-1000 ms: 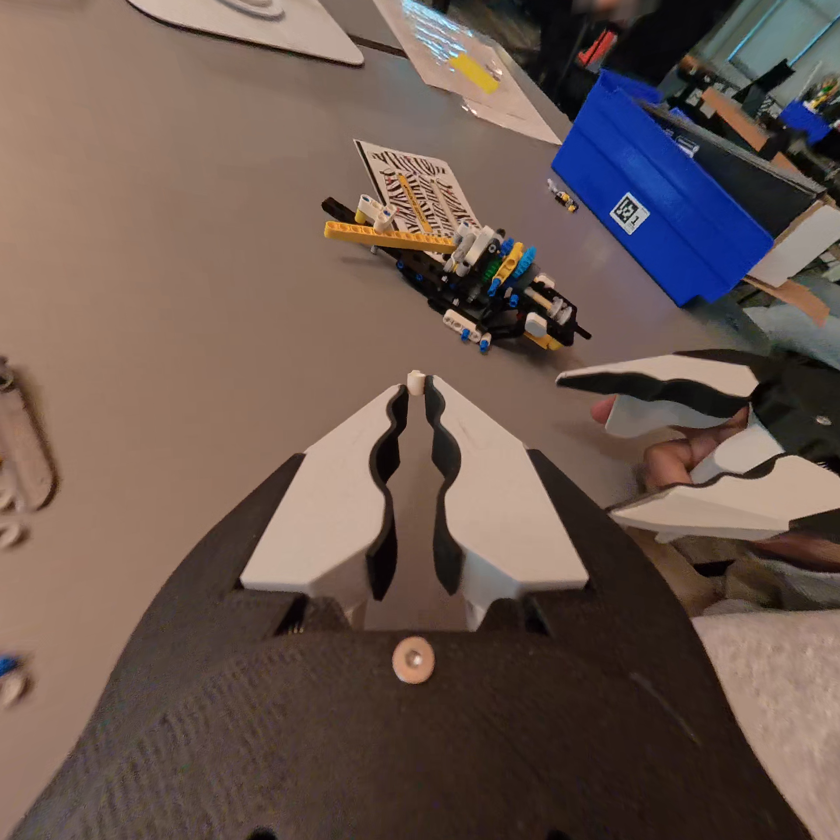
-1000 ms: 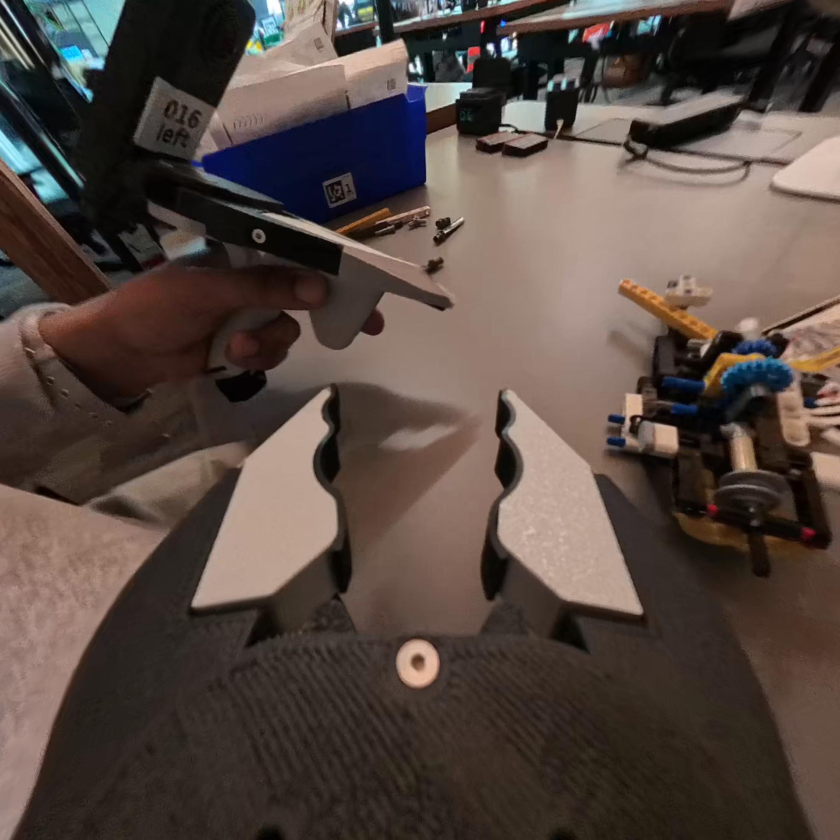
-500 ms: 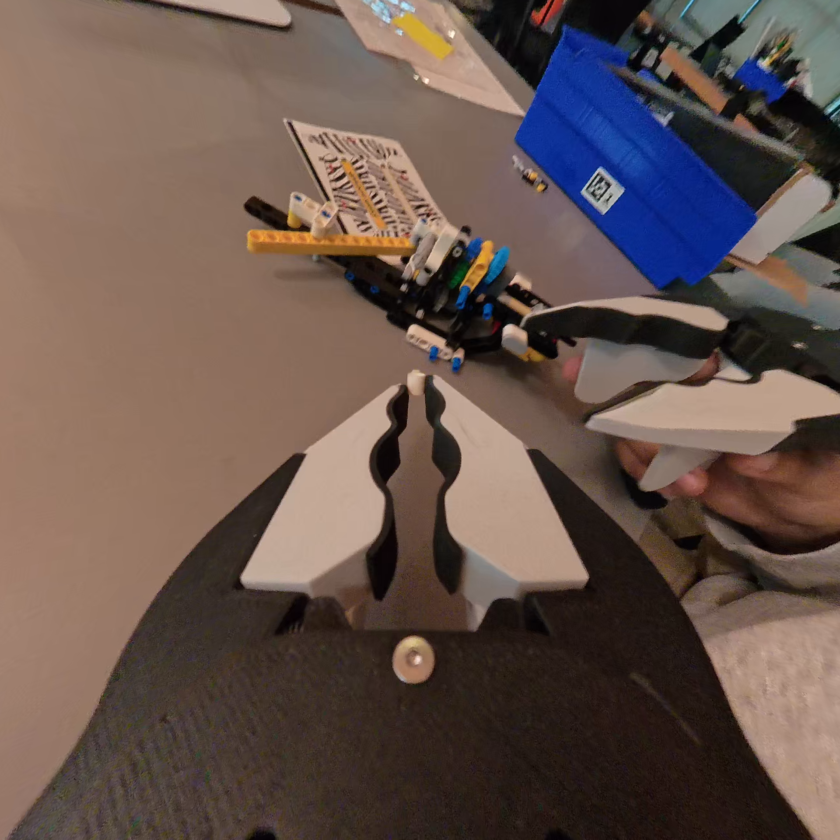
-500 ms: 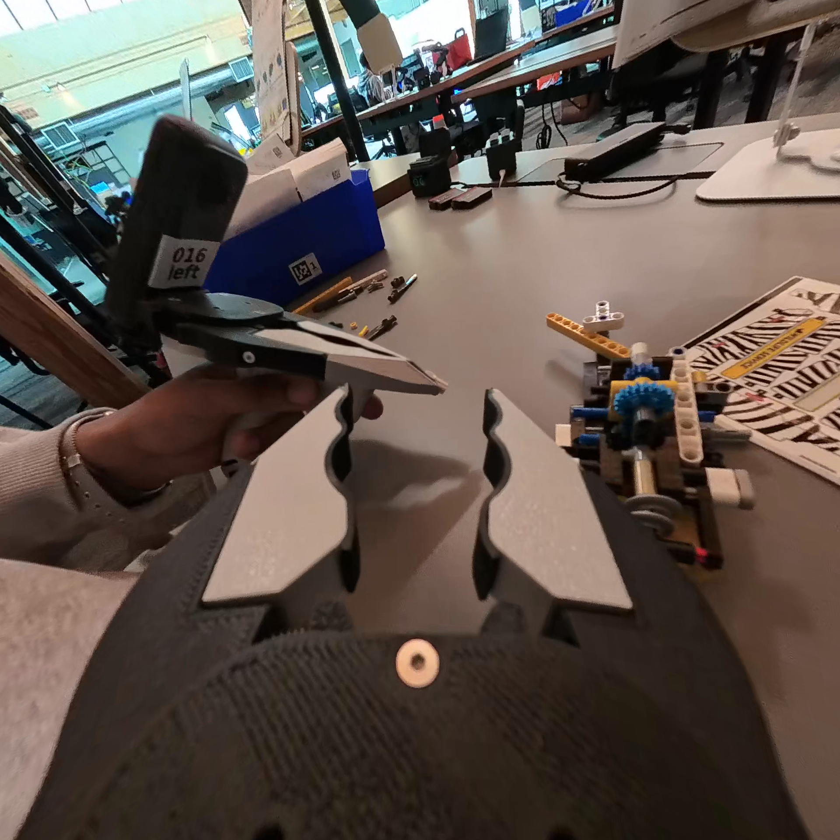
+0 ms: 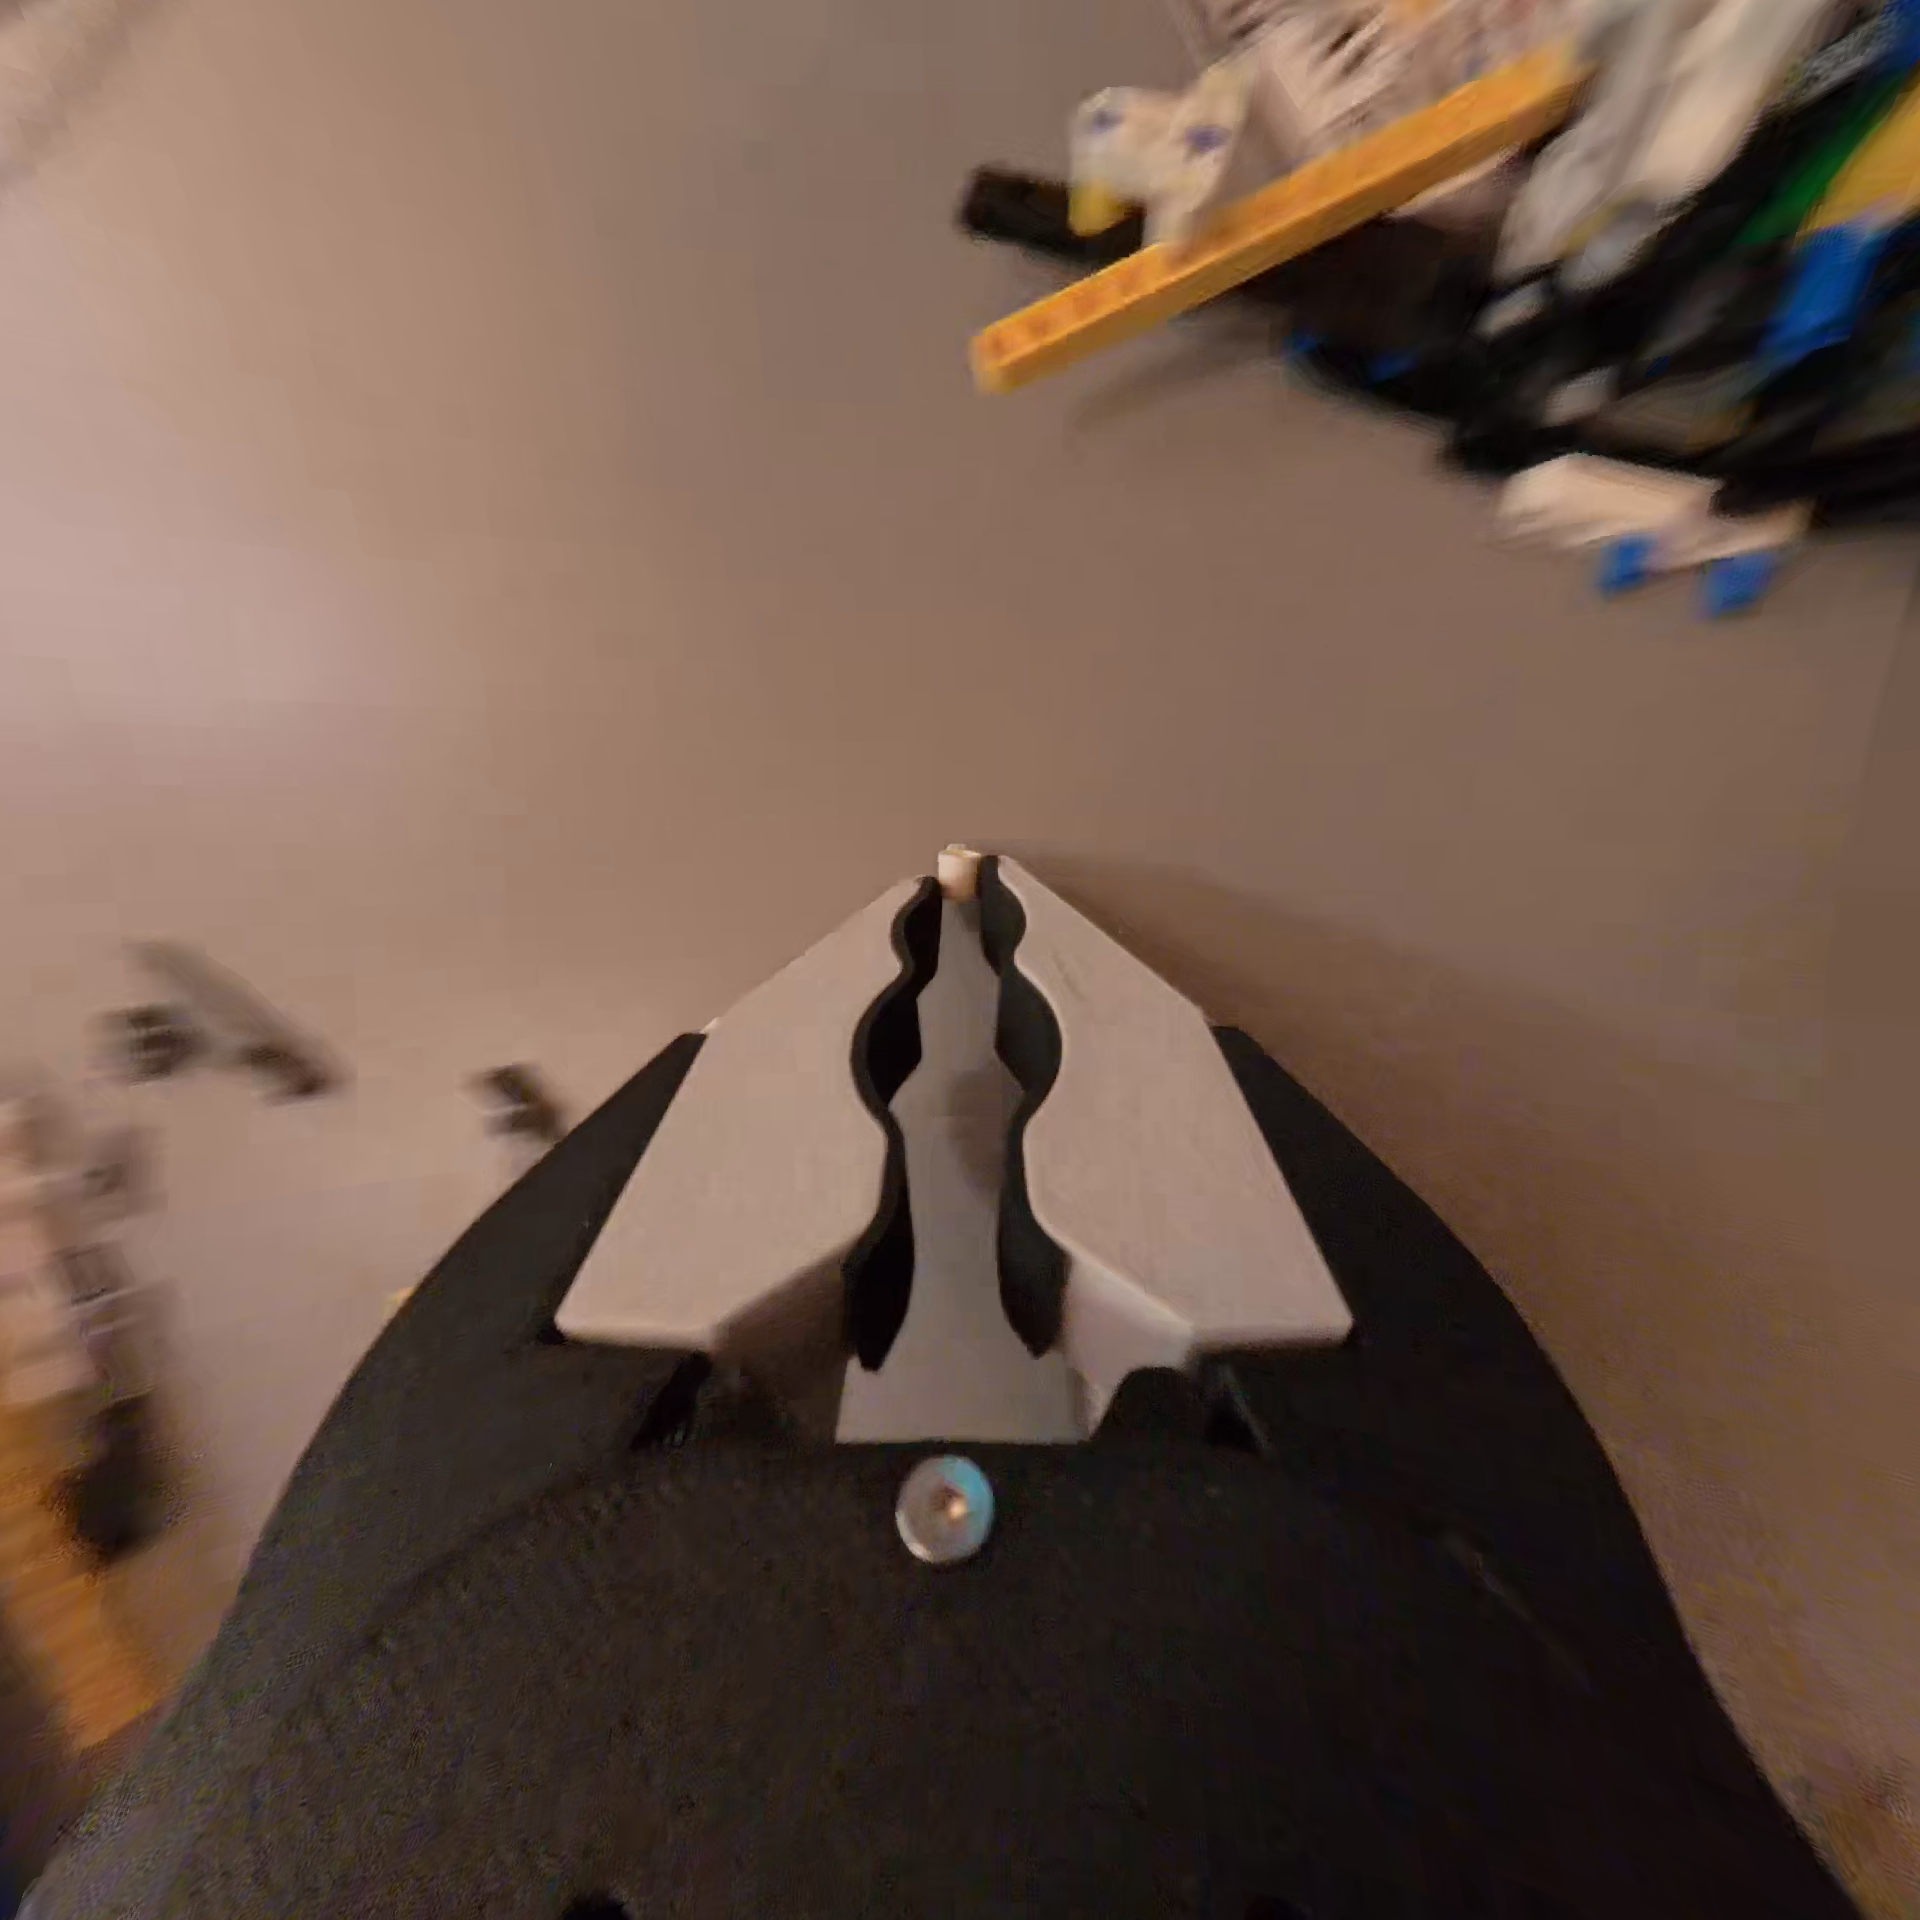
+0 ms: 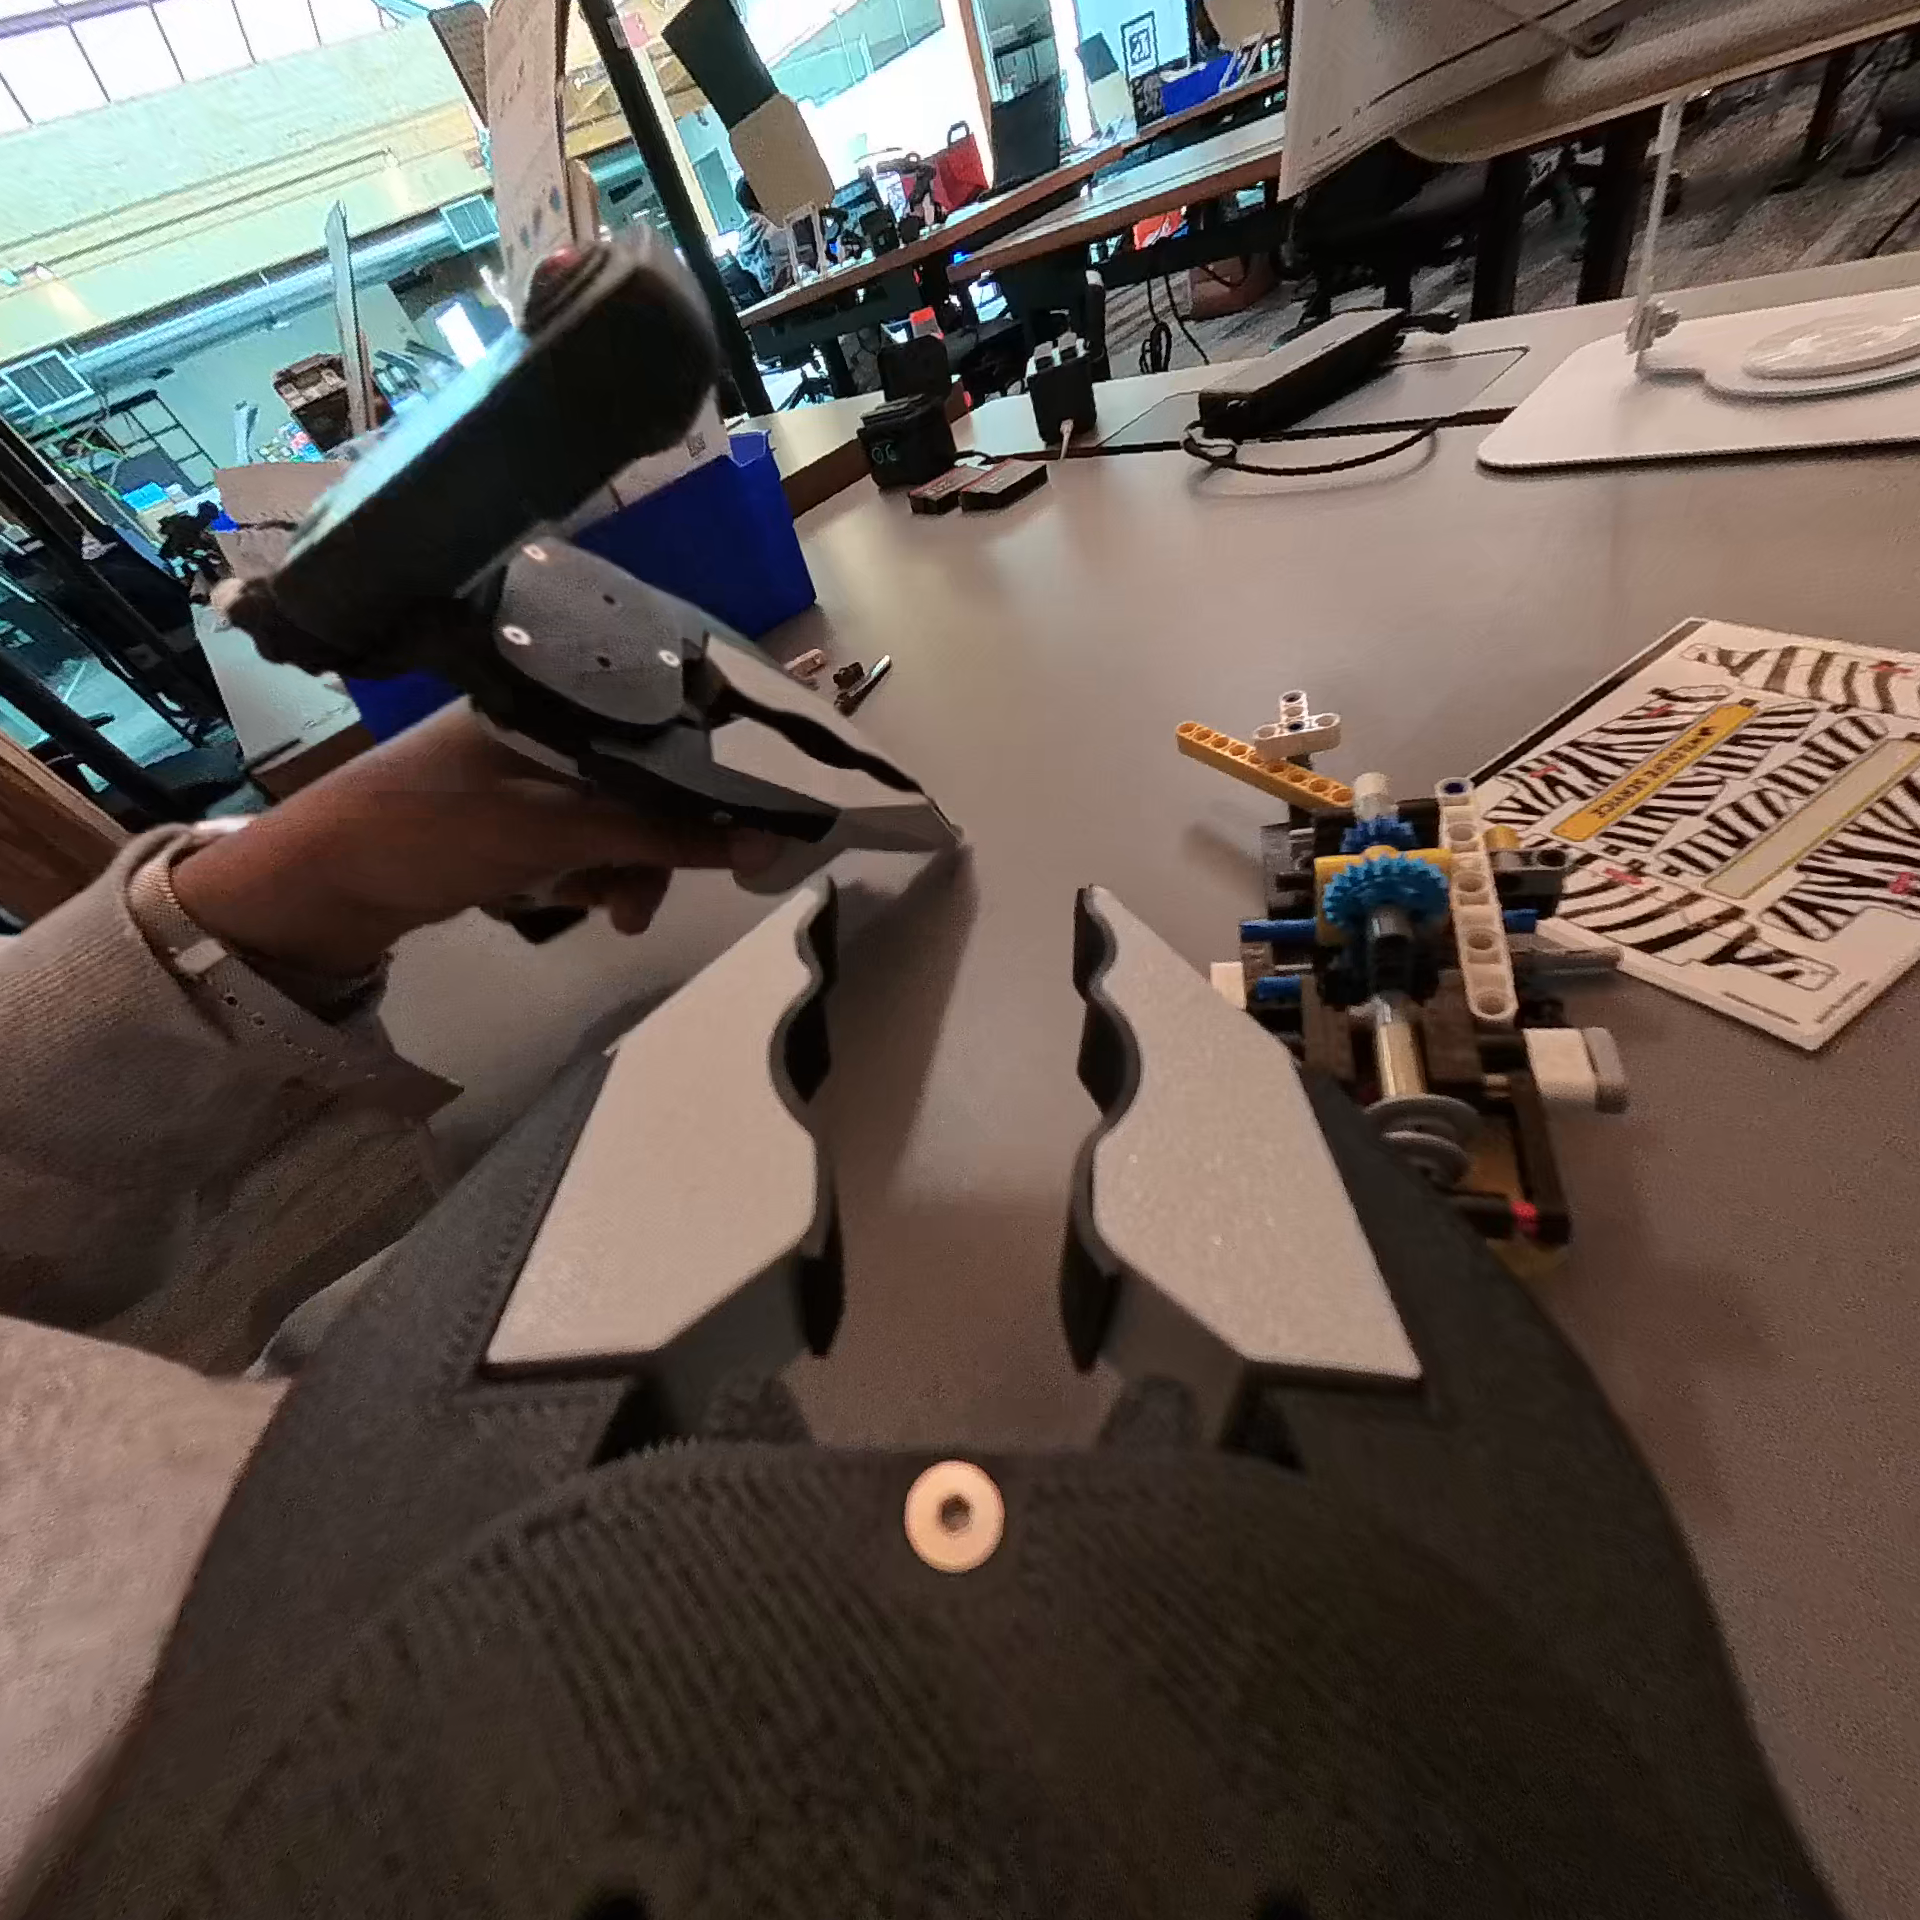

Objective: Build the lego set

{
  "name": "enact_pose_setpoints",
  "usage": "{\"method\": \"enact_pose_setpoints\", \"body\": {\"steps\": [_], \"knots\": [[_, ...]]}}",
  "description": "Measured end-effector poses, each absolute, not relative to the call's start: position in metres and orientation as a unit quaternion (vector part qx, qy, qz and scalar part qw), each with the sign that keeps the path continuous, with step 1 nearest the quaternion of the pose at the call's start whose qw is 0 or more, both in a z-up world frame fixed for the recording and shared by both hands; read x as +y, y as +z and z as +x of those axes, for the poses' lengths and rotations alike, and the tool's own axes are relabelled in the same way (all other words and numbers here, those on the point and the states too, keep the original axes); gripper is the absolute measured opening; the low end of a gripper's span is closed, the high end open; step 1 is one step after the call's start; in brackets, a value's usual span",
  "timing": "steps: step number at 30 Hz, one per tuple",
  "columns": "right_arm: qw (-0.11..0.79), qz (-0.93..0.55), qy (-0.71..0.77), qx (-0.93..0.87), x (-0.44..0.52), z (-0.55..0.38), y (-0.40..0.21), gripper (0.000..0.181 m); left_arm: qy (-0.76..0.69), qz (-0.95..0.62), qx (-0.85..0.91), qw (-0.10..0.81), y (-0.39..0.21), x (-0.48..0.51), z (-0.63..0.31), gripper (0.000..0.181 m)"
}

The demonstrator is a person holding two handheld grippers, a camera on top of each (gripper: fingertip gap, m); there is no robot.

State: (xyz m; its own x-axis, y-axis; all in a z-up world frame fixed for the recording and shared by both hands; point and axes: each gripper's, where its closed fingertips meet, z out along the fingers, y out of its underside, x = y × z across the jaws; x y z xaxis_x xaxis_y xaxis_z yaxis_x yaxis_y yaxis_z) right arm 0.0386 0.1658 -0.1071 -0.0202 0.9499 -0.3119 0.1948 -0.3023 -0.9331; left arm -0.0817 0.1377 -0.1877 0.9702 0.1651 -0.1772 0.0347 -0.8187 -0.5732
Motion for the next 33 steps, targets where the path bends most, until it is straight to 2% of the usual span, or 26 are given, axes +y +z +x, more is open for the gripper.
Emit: {"method": "enact_pose_setpoints", "body": {"steps": [1, 9, 15, 19, 33], "knots": [[0.355, -0.605, 0.532, -0.474, 0.166, 0.039, -0.107, 0.044, 0.169, -0.945, -0.036, 0.276, -0.184, 0.136, -0.095, 0.008], [0.378, -0.606, 0.493, -0.497, 0.163, 0.035, -0.112, 0.043, 0.345, -0.927, 0.047, 0.142, -0.173, 0.126, -0.136, 0.008], [0.373, -0.610, 0.465, -0.522, 0.158, 0.031, -0.121, 0.043, 0.376, -0.911, 0.063, 0.158, -0.154, 0.144, -0.137, 0.008], [0.373, -0.611, 0.469, -0.518, 0.159, 0.031, -0.120, 0.042, 0.352, -0.910, 0.060, 0.212, -0.142, 0.166, -0.121, 0.008], [0.379, -0.600, 0.498, -0.499, 0.161, 0.036, -0.111, 0.041, 0.344, -0.905, 0.088, 0.233, -0.141, 0.173, -0.101, 0.008]]}}
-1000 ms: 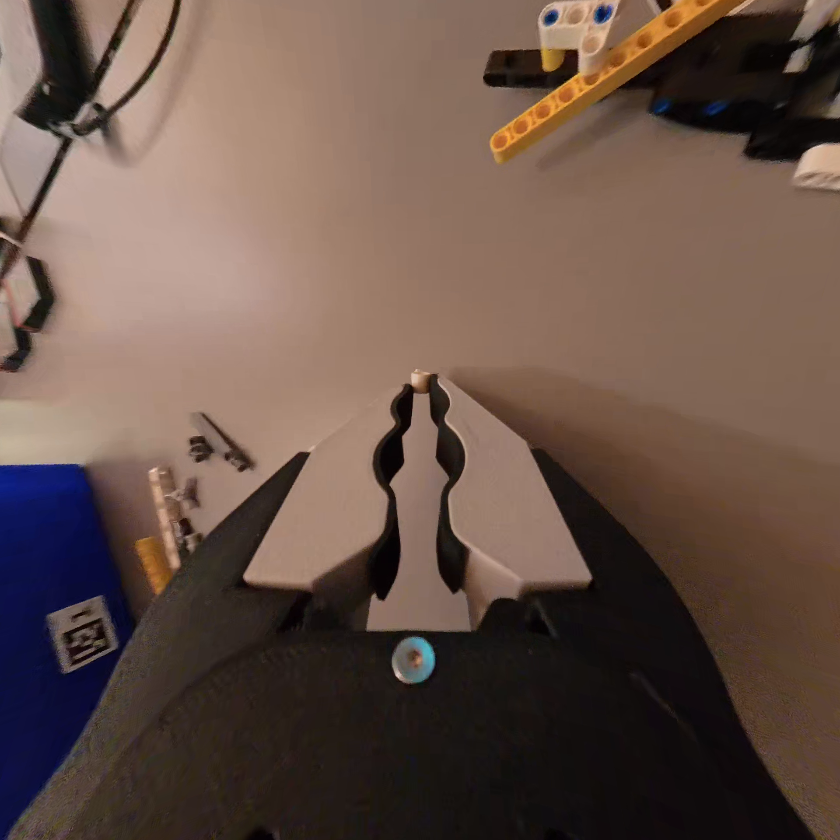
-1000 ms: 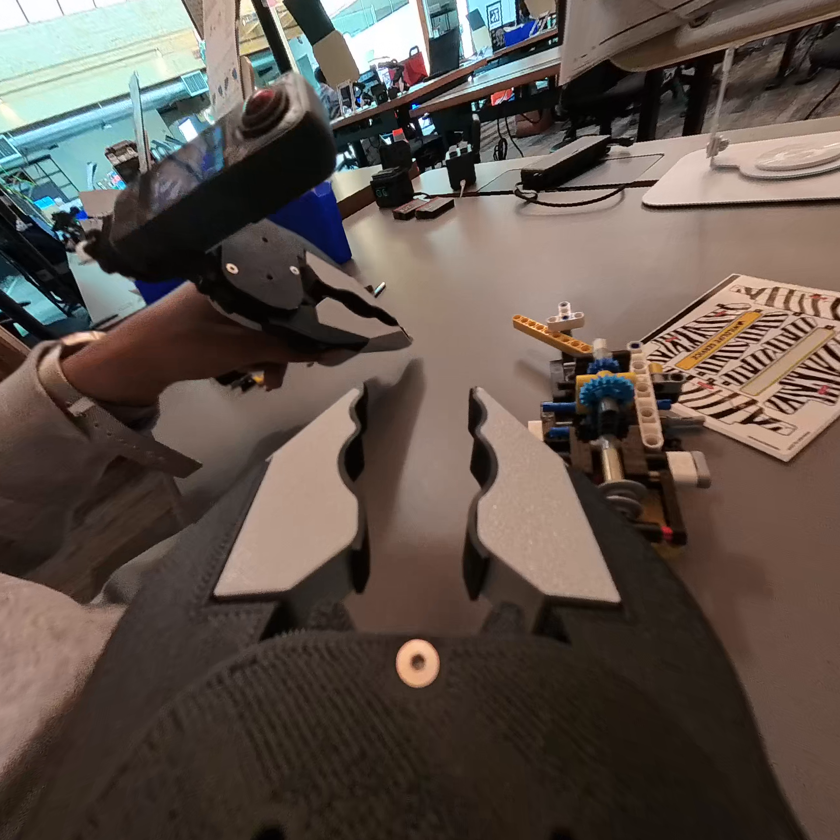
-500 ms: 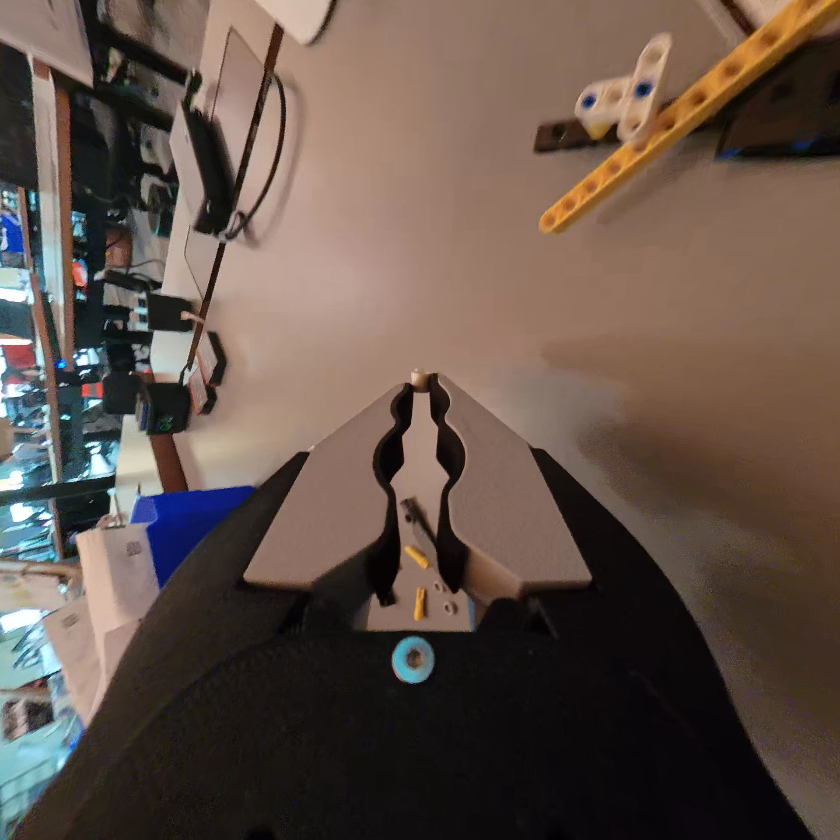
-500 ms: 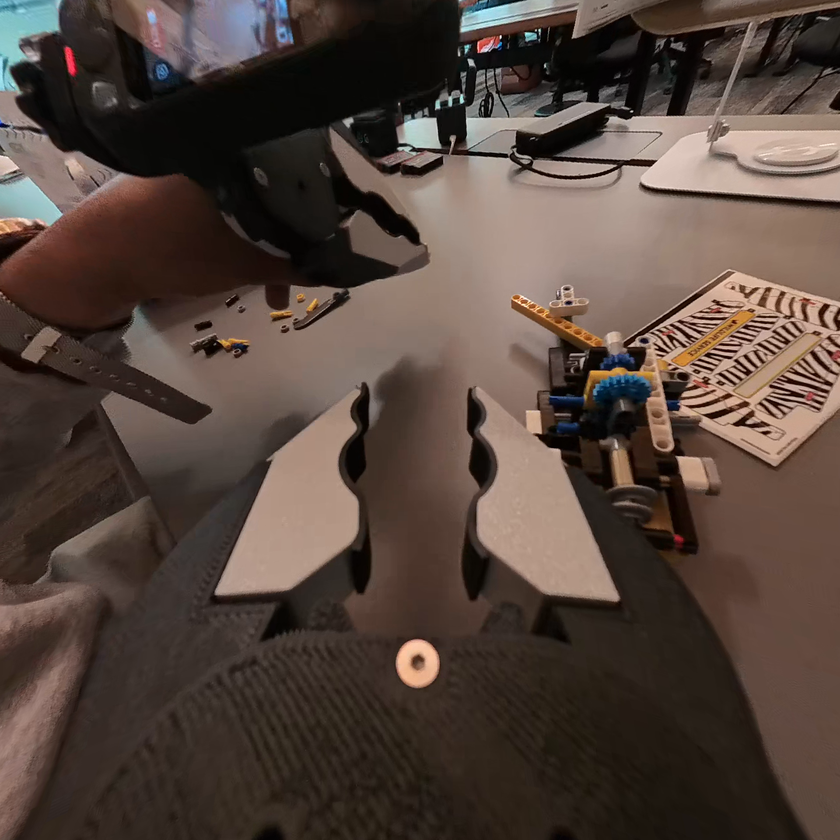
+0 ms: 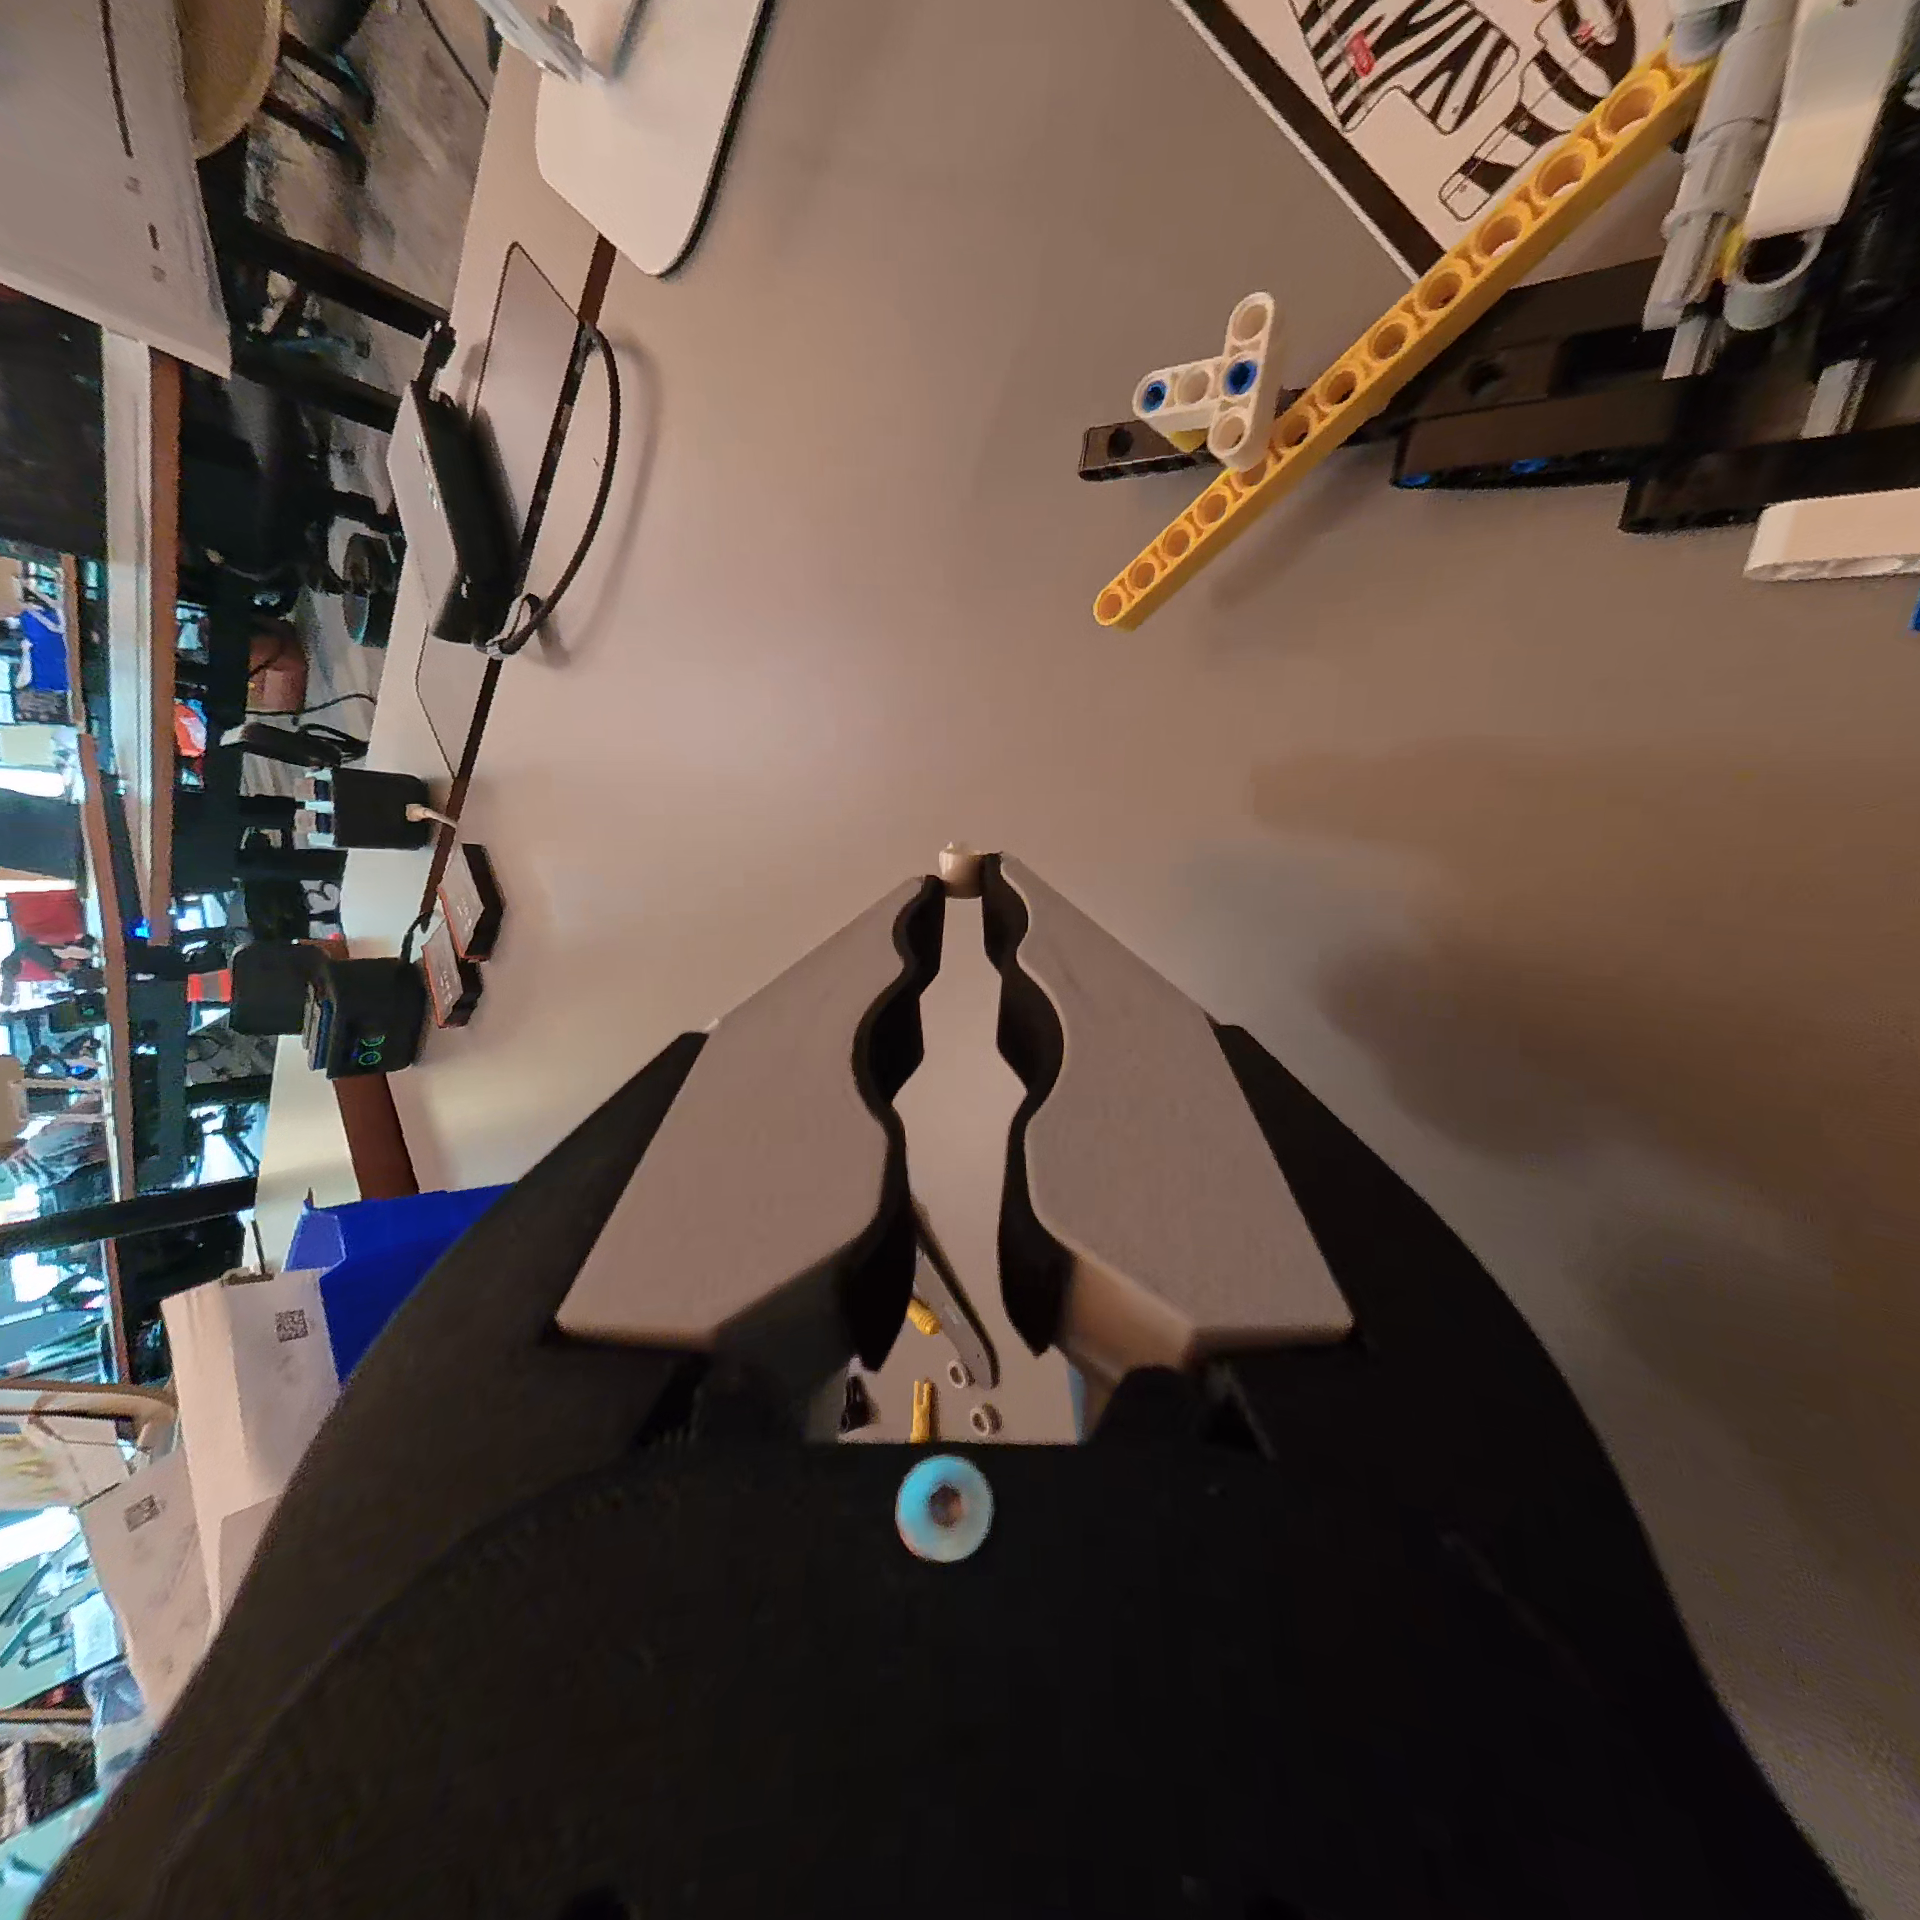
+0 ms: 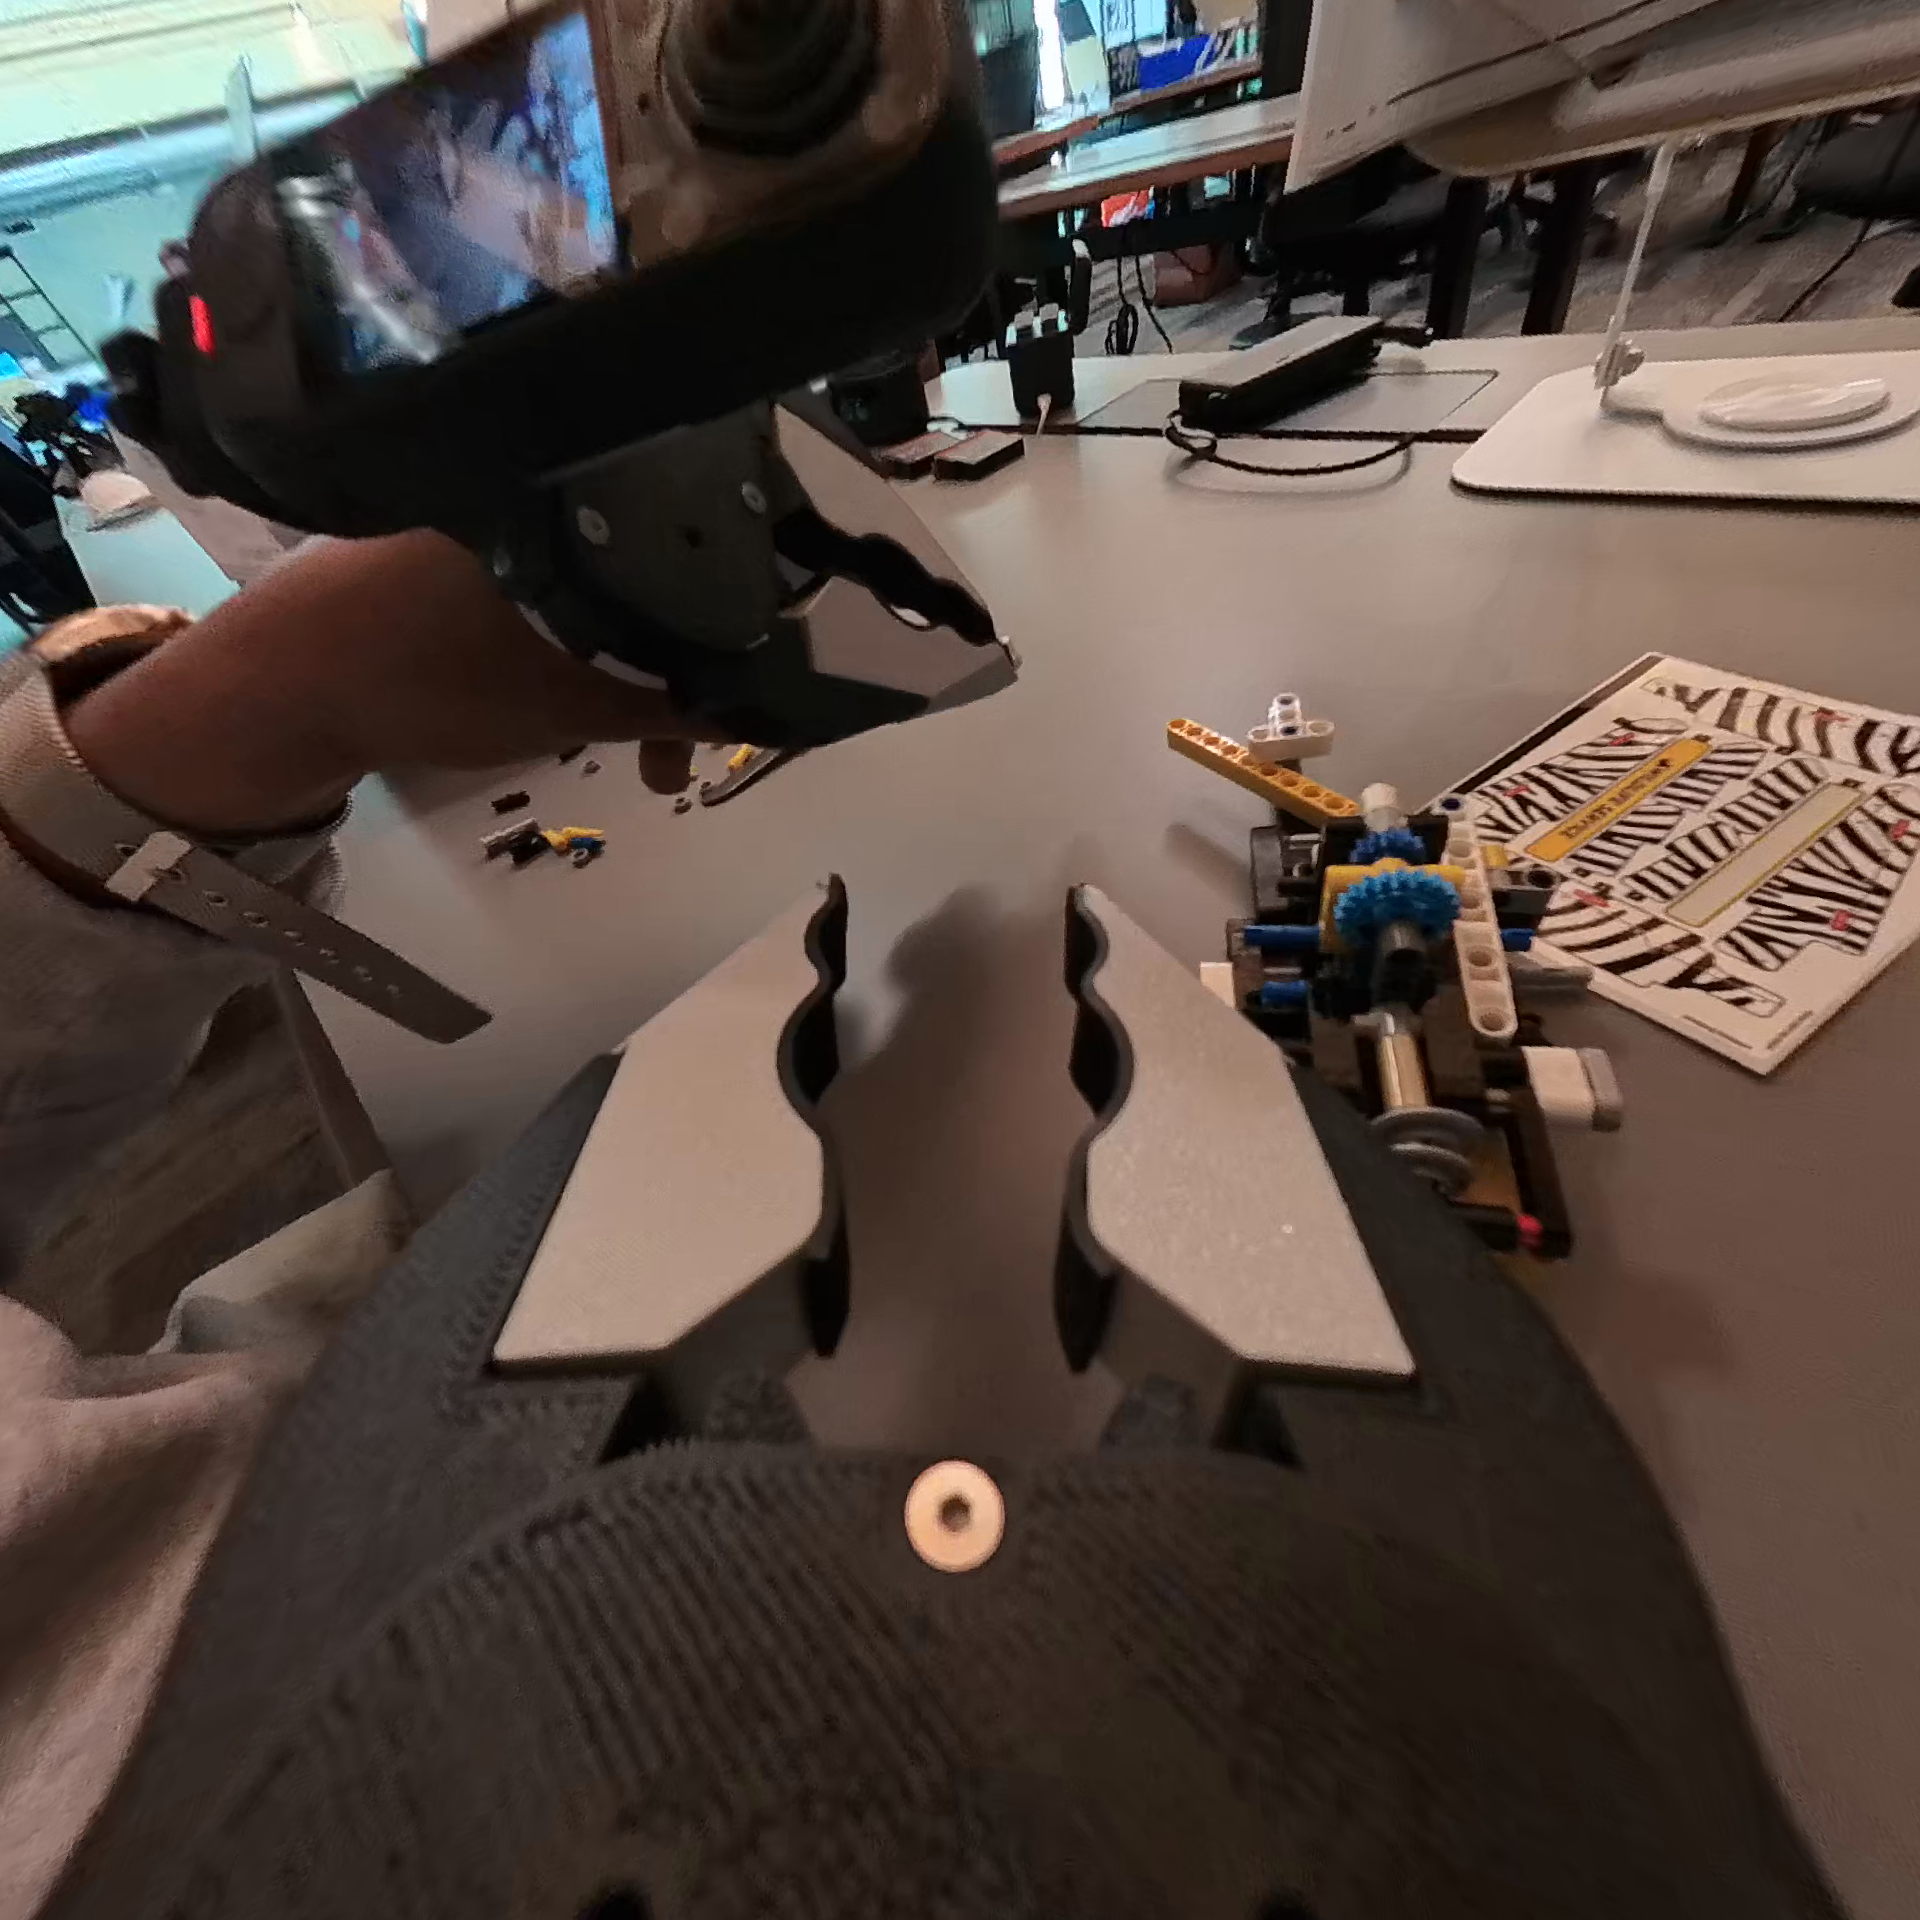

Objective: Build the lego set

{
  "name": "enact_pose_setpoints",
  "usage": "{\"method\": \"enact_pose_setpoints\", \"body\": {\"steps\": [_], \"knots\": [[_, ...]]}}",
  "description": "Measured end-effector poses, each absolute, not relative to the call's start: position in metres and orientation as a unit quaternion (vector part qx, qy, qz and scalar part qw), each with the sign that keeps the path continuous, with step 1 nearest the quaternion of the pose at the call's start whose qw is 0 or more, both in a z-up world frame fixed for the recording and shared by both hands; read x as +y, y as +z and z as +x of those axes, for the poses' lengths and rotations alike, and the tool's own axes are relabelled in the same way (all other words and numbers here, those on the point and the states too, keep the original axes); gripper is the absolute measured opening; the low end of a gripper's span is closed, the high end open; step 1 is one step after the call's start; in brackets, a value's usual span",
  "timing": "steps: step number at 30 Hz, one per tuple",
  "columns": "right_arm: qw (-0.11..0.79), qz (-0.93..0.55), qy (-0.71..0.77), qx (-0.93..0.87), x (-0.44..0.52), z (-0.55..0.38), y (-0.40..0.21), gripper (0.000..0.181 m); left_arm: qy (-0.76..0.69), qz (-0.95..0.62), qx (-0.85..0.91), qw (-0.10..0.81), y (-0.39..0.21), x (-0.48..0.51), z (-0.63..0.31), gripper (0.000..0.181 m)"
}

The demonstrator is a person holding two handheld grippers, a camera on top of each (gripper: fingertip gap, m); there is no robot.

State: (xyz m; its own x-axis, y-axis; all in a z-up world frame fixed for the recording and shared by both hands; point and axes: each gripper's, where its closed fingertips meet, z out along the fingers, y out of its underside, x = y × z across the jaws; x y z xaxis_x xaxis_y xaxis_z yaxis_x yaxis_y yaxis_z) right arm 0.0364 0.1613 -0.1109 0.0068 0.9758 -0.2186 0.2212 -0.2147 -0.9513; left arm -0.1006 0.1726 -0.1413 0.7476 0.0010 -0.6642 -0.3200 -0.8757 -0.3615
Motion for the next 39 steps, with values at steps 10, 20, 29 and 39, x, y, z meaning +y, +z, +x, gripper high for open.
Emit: {"method": "enact_pose_setpoints", "body": {"steps": [10, 20, 29, 39], "knots": [[0.406, -0.598, 0.478, -0.499, 0.176, 0.044, -0.109, 0.039, 0.277, -0.915, 0.081, 0.283, -0.148, 0.178, -0.088, 0.007], [0.404, -0.596, 0.457, -0.522, 0.171, 0.040, -0.116, 0.040, -0.075, -0.927, -0.012, 0.366, -0.153, 0.187, -0.037, 0.007], [0.391, -0.597, 0.461, -0.528, 0.169, 0.039, -0.118, 0.041, -0.054, -0.942, -0.020, 0.332, -0.176, 0.179, -0.047, 0.007], [0.389, -0.592, 0.453, -0.542, 0.164, 0.038, -0.121, 0.041, -0.022, -0.951, 0.010, 0.307, -0.190, 0.182, -0.039, 0.007]]}}
